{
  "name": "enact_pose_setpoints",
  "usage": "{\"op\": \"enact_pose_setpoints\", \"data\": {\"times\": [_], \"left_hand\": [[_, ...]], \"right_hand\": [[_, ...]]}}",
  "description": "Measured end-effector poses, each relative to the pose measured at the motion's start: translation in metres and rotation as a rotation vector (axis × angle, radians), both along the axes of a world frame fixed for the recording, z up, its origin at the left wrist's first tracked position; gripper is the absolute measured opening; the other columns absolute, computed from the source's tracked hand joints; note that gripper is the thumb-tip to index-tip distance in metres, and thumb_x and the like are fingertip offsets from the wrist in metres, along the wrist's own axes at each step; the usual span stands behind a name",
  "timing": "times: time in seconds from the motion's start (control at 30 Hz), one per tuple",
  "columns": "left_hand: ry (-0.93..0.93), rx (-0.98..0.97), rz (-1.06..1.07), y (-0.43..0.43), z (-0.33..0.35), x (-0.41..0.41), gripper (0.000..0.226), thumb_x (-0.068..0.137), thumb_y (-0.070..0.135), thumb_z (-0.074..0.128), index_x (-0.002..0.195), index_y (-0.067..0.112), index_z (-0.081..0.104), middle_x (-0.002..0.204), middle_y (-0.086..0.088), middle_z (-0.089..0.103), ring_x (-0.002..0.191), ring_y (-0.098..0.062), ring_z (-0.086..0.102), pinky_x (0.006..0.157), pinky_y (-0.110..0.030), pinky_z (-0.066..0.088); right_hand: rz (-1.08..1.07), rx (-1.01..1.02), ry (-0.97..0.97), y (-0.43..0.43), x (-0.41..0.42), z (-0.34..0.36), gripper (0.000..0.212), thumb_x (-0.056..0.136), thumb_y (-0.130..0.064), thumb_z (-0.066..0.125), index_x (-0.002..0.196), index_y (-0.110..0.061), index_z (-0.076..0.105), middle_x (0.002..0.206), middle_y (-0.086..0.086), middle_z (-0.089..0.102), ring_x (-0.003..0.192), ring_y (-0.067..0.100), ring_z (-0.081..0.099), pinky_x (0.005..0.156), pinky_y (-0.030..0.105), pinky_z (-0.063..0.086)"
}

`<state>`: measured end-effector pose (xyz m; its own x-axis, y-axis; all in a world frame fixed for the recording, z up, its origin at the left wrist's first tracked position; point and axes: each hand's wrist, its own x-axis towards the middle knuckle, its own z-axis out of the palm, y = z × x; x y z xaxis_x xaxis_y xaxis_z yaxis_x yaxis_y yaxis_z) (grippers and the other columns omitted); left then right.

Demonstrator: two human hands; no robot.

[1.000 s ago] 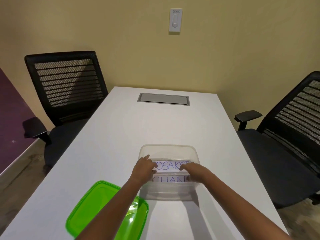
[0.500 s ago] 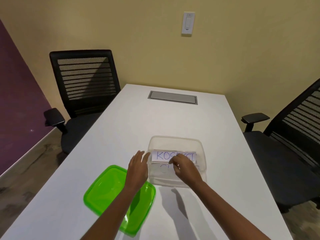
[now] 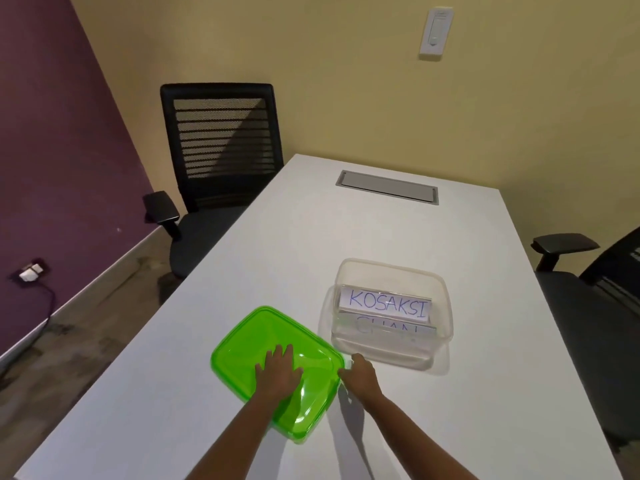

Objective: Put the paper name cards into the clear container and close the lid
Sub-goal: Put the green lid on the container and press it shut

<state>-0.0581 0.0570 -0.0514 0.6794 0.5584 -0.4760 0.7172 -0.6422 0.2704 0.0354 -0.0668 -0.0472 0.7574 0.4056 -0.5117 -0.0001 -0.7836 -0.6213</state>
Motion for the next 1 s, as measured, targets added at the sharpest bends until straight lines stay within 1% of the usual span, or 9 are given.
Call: {"op": "enact_pose_setpoints", "data": {"times": [0.07, 0.1, 0.2, 0.27, 0.33, 0.53, 0.63, 0.87, 1.0], "left_hand": [[0.013, -0.036, -0.005, -0.001, -0.003, -0.002, 0.065, 0.097, 0.039, 0.04, 0.151, 0.015, 0.012, 0.161, -0.01, 0.005, 0.149, -0.028, 0.009, 0.117, -0.054, 0.019], [0.021, -0.047, -0.012, -0.001, -0.004, -0.003, 0.066, 0.096, 0.04, 0.041, 0.151, 0.015, 0.014, 0.161, -0.011, 0.002, 0.149, -0.029, 0.007, 0.117, -0.055, 0.019], [0.07, -0.074, -0.057, 0.0, -0.008, -0.004, 0.073, 0.094, 0.045, 0.043, 0.151, 0.014, 0.01, 0.161, -0.013, -0.008, 0.149, -0.034, -0.001, 0.117, -0.057, 0.017], [0.098, -0.095, -0.092, 0.0, -0.008, -0.005, 0.08, 0.092, 0.05, 0.045, 0.152, 0.015, 0.006, 0.16, -0.014, -0.014, 0.148, -0.036, -0.006, 0.116, -0.059, 0.014], [0.105, -0.121, -0.112, 0.001, -0.008, -0.007, 0.089, 0.087, 0.057, 0.048, 0.152, 0.016, 0.003, 0.159, -0.015, -0.018, 0.147, -0.037, -0.011, 0.115, -0.061, 0.011], [0.115, -0.131, -0.147, -0.005, -0.006, -0.013, 0.11, 0.075, 0.066, 0.056, 0.152, 0.019, -0.007, 0.156, -0.017, -0.026, 0.145, -0.037, -0.019, 0.113, -0.066, 0.003], [0.074, -0.12, -0.128, -0.007, -0.002, -0.012, 0.109, 0.077, 0.065, 0.055, 0.151, 0.018, -0.01, 0.155, -0.019, -0.027, 0.146, -0.036, -0.019, 0.112, -0.066, 0.003], [-0.084, 0.022, -0.159, -0.015, 0.026, 0.002, 0.08, 0.092, 0.03, 0.047, 0.152, 0.016, -0.005, 0.16, -0.014, -0.012, 0.149, -0.028, -0.009, 0.116, -0.061, 0.006], [-0.279, 0.105, -0.035, -0.01, 0.051, 0.009, 0.067, 0.092, -0.003, 0.032, 0.152, 0.014, 0.005, 0.162, -0.006, 0.0, 0.15, -0.02, 0.004, 0.121, -0.046, 0.011]], "right_hand": [[-0.063, 0.018, 0.028, 0.004, 0.001, -0.008, 0.021, 0.084, -0.003, 0.051, 0.069, -0.013, 0.04, 0.097, 0.014, 0.049, 0.088, 0.019, 0.046, 0.064, 0.022, 0.025], [-0.085, 0.043, 0.051, 0.006, 0.0, -0.008, 0.006, 0.082, 0.0, 0.05, 0.079, -0.005, 0.049, 0.099, 0.018, 0.054, 0.087, 0.02, 0.047, 0.066, 0.023, 0.029], [-0.204, 0.088, 0.123, 0.014, 0.003, -0.017, 0.03, 0.08, 0.007, 0.05, 0.11, 0.009, 0.054, 0.111, 0.027, 0.058, 0.098, 0.035, 0.06, 0.071, 0.035, 0.045], [-0.232, 0.074, 0.148, 0.017, 0.004, -0.021, 0.014, 0.08, 0.006, 0.053, 0.092, 0.001, 0.056, 0.098, 0.022, 0.057, 0.102, 0.038, 0.062, 0.085, 0.044, 0.053], [-0.244, 0.068, 0.153, 0.021, 0.005, -0.022, 0.013, 0.079, 0.007, 0.052, 0.073, -0.005, 0.052, 0.087, 0.018, 0.056, 0.091, 0.035, 0.064, 0.086, 0.048, 0.054], [-0.309, 0.12, 0.247, 0.027, 0.003, -0.012, 0.034, 0.079, 0.01, 0.048, 0.05, -0.007, 0.045, 0.057, 0.011, 0.048, 0.049, 0.018, 0.047, 0.053, 0.03, 0.042], [-0.356, 0.206, 0.322, 0.032, 0.004, 0.001, 0.034, 0.077, 0.012, 0.052, 0.049, -0.005, 0.043, 0.052, 0.009, 0.042, 0.044, 0.017, 0.044, 0.05, 0.028, 0.038], [-0.331, 0.418, 0.472, 0.054, 0.003, 0.051, 0.039, 0.081, 0.015, 0.052, 0.051, -0.005, 0.042, 0.057, 0.008, 0.041, 0.051, 0.017, 0.044, 0.034, 0.015, 0.046], [-0.277, 0.555, 0.545, 0.065, 0.0, 0.078, 0.028, 0.089, 0.007, 0.048, 0.065, -0.009, 0.048, 0.071, 0.009, 0.049, 0.061, 0.014, 0.051, 0.042, 0.012, 0.051]]}}
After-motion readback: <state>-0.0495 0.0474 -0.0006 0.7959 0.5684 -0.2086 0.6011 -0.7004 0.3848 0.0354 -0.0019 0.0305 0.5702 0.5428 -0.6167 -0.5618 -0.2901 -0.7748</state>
